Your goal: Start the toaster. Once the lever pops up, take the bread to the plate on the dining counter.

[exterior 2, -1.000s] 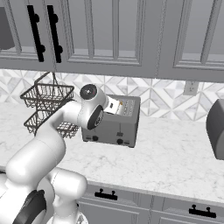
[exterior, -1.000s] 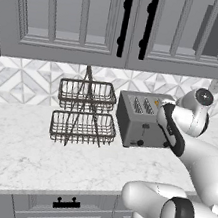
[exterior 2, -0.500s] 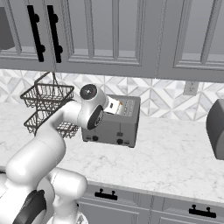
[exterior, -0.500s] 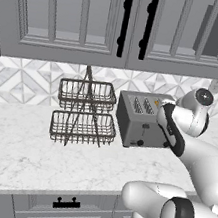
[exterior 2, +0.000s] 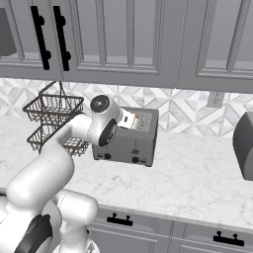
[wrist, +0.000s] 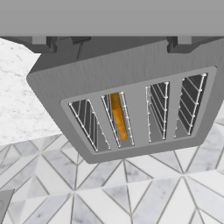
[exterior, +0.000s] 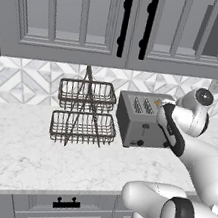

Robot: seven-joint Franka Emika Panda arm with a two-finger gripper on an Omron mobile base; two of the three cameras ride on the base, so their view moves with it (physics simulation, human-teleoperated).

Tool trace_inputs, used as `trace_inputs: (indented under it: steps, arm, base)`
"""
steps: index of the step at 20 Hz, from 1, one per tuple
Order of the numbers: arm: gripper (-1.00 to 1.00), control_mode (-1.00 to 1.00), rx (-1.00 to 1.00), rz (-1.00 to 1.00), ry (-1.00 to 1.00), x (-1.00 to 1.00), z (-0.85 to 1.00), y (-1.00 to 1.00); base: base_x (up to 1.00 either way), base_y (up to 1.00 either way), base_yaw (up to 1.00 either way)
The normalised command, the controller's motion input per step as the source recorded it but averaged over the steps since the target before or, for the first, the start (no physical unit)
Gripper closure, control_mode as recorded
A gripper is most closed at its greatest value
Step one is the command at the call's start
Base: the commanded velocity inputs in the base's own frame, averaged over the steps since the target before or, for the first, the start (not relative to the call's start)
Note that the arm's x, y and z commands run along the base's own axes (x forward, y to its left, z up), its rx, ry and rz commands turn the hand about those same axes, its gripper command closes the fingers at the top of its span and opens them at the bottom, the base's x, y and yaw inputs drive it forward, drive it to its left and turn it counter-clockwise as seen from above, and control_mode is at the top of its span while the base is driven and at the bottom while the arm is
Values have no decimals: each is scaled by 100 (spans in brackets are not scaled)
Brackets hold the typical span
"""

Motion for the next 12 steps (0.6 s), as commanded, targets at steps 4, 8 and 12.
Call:
trace_inputs:
  steps: [4,8,12]
  arm:
    - [-100,-100,0,0,0,0,0,0]
    - [-100,-100,0,0,0,0,0,0]
    - [-100,-100,0,0,0,0,0,0]
  base:
    - [0,0,0]
    - [0,0,0]
    - [0,0,0]
